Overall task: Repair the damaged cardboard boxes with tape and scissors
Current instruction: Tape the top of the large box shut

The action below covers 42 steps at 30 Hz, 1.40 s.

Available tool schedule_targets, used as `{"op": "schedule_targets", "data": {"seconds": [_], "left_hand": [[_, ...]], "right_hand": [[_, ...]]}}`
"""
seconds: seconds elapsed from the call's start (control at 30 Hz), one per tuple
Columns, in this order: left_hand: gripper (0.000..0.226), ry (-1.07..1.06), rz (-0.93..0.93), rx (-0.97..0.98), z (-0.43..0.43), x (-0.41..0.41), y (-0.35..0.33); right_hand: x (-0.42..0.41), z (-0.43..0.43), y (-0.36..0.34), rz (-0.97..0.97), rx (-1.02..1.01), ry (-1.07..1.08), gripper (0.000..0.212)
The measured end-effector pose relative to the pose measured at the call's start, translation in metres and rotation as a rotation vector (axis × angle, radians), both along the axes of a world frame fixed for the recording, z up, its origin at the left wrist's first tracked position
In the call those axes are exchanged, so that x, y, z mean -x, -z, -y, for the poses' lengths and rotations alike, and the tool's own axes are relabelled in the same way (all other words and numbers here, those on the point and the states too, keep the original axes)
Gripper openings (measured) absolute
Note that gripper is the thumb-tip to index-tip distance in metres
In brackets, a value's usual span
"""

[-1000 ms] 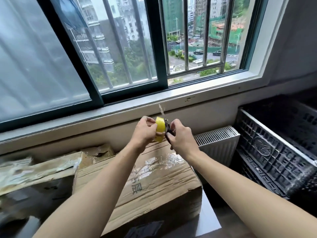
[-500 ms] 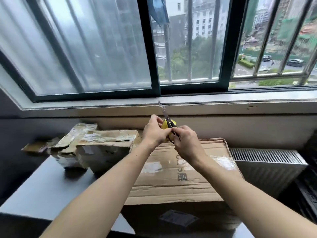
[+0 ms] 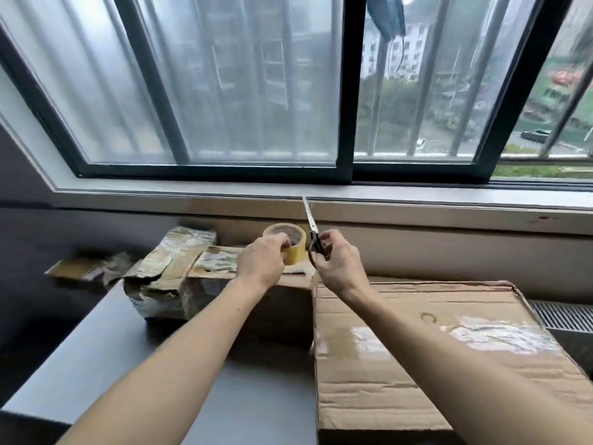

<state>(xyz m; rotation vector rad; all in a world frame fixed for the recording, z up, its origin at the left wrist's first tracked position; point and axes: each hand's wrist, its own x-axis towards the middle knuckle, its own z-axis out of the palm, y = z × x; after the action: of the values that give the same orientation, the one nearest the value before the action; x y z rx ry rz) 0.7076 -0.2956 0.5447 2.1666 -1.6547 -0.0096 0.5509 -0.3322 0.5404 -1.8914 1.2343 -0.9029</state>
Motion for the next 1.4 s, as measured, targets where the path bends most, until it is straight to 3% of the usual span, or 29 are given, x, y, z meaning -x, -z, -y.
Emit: {"op": "schedule_targets", "data": {"seconds": [0.2,0.37,0.43,0.57,0.8,1.0,1.1,1.17,1.27,1.33,1.4], "left_hand": [[0.022,0.003,-0.005,-0.095,-0.005,-0.049,0.025],[0.031,0.022,-0.215,-0.175,-0.009,-0.072,0.034],[0.036,0.011,-0.272,-0.125,-0.012,-0.081,0.027],[0.02,-0.04,-0.328,0.063,-0.016,-0.094,0.009],[0.018,0.053,-0.305,0.199,0.003,-0.068,0.013],[0.022,0.261,-0.236,0.314,0.036,0.008,0.022],[0.026,0.395,-0.248,0.283,0.045,0.059,0.025],[0.029,0.493,-0.249,0.241,0.047,0.091,0.033],[0.033,0.591,-0.324,0.027,0.049,0.133,0.051],[0.039,0.58,-0.362,-0.158,0.048,0.154,0.065],[0.058,0.6,-0.268,-0.251,0.041,0.165,0.08]], "right_hand": [[-0.046,0.004,0.001,-0.152,-0.003,-0.078,0.028],[-0.074,0.014,0.004,-0.35,0.075,-0.144,0.038],[-0.083,0.017,0.008,-0.415,0.087,-0.156,0.033],[-0.096,0.017,0.019,-0.594,0.144,-0.188,0.029],[-0.074,0.019,0.017,-0.518,0.194,-0.225,0.028],[0.01,0.021,0.031,-0.496,0.23,0.021,0.029],[0.057,0.011,0.045,-0.539,0.241,0.105,0.04],[0.078,-0.001,0.057,-0.63,0.191,0.08,0.059],[0.099,-0.018,0.079,-0.799,0.029,-0.029,0.082],[0.115,-0.024,0.091,-0.833,-0.064,-0.036,0.081],[0.142,-0.022,0.096,-0.856,-0.119,0.026,0.077]]}}
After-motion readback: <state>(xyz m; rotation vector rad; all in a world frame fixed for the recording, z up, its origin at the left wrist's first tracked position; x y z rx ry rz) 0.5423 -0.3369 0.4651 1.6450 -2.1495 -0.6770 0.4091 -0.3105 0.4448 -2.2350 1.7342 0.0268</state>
